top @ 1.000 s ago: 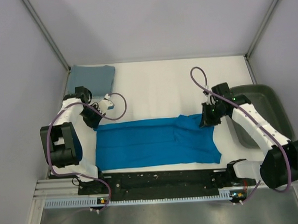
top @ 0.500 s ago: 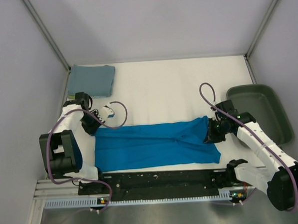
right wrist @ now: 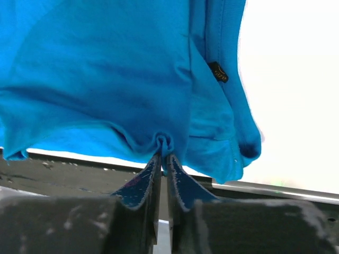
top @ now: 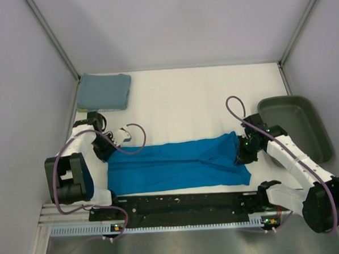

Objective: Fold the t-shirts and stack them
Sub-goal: Fold the other side of the tshirt into a rectangle

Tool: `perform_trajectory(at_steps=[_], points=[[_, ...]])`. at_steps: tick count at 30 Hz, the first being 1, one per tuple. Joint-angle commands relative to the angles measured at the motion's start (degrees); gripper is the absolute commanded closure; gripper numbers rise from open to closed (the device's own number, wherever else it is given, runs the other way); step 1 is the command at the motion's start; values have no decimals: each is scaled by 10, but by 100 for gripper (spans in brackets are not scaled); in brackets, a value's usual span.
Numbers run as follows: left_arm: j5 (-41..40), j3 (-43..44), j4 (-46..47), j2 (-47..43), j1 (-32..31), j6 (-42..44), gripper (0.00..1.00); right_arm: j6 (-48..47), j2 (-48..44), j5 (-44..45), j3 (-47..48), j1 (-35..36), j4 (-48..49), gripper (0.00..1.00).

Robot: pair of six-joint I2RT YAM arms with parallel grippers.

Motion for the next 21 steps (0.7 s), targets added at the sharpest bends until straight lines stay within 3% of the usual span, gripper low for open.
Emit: perform_trajectory(at_steps=[1, 3, 5, 8, 10, 14, 16, 21], points=[[-33, -8, -5, 3, 0, 18, 73, 19, 3, 1, 12, 26, -18, 81], [-40, 4, -28, 1, 3, 29, 58, 25, -5, -21, 14, 39, -37, 66], [-44, 26, -57, -7, 5, 42, 45, 35, -31, -24, 28, 58, -73, 59], [-55, 63, -93, -21, 6, 62, 43, 43, -74, -34, 72, 73, -94, 57], [-38, 94, -102, -25, 6, 64, 46, 44, -82, -25, 100, 73, -66, 61], [35, 145, -87, 7, -5, -4, 68, 51, -27, -35, 95, 104, 91, 89], [49, 153, -68, 31, -12, -48, 76, 33, 33, -27, 92, 135, 175, 98], [87, 133, -50, 38, -24, -89, 75, 7, 184, 3, 114, 191, 179, 100]])
